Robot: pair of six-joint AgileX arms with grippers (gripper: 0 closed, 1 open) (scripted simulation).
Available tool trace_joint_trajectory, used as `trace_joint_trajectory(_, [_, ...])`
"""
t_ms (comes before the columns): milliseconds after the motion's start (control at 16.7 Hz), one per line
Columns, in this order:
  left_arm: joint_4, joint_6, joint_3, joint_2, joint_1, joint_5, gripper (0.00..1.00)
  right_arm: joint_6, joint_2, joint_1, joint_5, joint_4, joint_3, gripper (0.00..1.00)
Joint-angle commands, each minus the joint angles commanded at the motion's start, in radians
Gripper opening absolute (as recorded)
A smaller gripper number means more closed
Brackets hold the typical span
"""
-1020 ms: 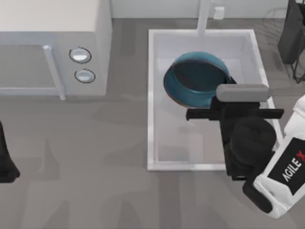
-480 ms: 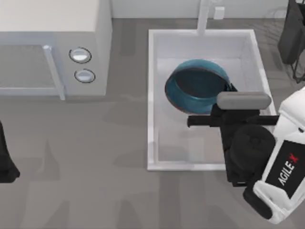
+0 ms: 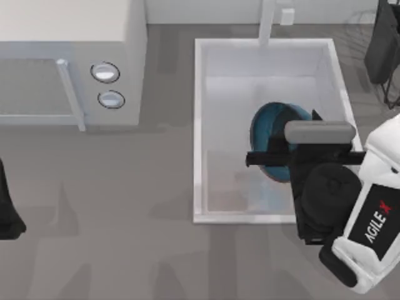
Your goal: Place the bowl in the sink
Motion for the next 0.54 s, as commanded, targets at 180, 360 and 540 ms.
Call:
trace_joint_trajectory(180, [0.0, 0.0, 0.0, 0.0, 0.0, 0.0, 1.0, 0.0, 0.0, 0.0, 0.0, 0.0, 0.0, 0.98])
trace_joint_trajectory(360, [0.0, 0.0, 0.0, 0.0, 0.0, 0.0, 1.0, 0.0, 0.0, 0.0, 0.0, 0.0, 0.0, 1.0])
trace_joint_trajectory(540, [0.0, 0.0, 0.0, 0.0, 0.0, 0.0, 1.0, 0.0, 0.0, 0.0, 0.0, 0.0, 0.0, 1.0])
